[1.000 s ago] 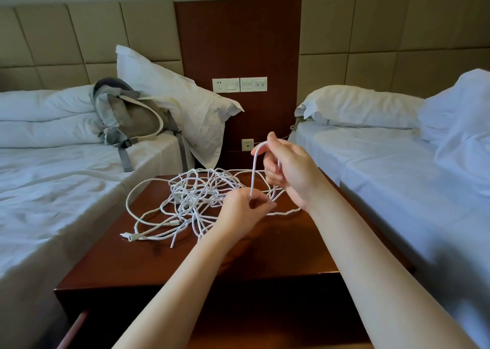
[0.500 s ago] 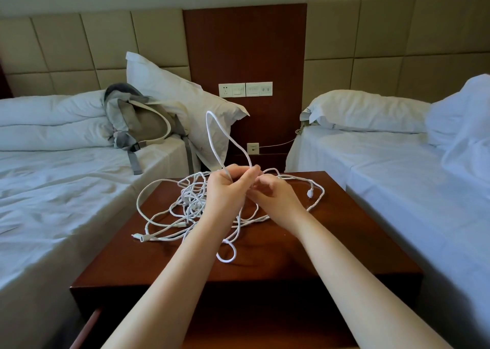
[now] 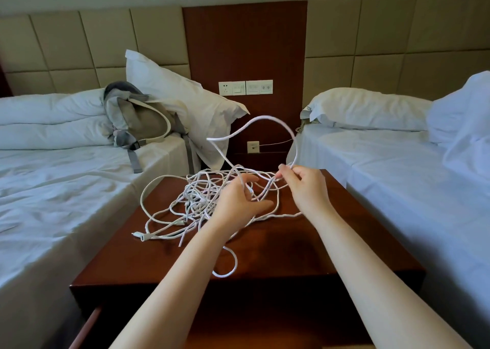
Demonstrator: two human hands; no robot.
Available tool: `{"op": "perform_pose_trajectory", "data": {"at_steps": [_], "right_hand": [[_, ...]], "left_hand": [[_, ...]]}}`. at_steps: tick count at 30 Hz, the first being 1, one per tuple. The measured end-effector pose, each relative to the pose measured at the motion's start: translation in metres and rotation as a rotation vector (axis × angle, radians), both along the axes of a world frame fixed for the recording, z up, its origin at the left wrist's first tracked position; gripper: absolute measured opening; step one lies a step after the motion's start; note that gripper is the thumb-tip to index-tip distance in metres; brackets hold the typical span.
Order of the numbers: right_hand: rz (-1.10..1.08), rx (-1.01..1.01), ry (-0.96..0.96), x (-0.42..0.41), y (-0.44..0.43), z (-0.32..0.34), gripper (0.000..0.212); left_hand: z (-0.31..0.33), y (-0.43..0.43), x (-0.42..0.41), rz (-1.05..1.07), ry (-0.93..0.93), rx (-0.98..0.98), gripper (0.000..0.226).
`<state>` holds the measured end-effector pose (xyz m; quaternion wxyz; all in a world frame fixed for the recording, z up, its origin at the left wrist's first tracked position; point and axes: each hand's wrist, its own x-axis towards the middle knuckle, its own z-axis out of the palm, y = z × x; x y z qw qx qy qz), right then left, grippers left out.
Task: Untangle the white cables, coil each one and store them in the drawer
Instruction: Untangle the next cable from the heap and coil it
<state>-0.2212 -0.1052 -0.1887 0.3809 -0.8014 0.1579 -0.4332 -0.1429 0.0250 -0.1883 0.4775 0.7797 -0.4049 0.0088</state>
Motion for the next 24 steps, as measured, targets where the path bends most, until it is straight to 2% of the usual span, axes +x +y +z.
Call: {"op": "perform_pose_trajectory", "data": {"at_steps": [2,4,8,11,14,17,18,20,24], "right_hand": [[0.044,0.005,-0.035,-0.003,0.002,0.012,0.035],[0.075,0.01,-0.044,-0.006,0.006,0.02,0.038],[0.042,0.065,-0.109,-0.012,0.005,0.026,0.041],[0.064,0.233,-0.158,-0.015,-0.003,0.028,0.044],[0.247,0.381,-0.036,-0.019,-0.006,0.031,0.043],[0.402,0.455,0.046,-0.019,0.004,0.032,0.041],[0.419,0.479,0.026,-0.017,0.008,0.033,0.04],[0.456,0.548,-0.056,-0.014,0.014,0.036,0.037],[0.603,0.64,-0.191,-0.014,0.026,0.046,0.032]], "left_hand": [[-0.01,-0.007,0.0,-0.011,-0.045,0.078,0.037],[-0.017,-0.01,0.002,0.018,-0.081,0.078,0.008],[-0.024,-0.007,0.017,0.197,-0.074,0.027,0.038],[-0.022,0.003,0.029,0.383,-0.036,0.022,0.043],[-0.023,0.007,0.035,0.467,-0.019,0.027,0.04],[-0.021,0.005,0.027,0.411,0.008,-0.033,0.016],[-0.02,0.004,0.022,0.367,0.014,-0.073,0.026],[-0.018,0.003,0.014,0.279,-0.09,-0.146,0.038],[-0.017,0.0,0.008,0.067,-0.309,-0.13,0.029]]}}
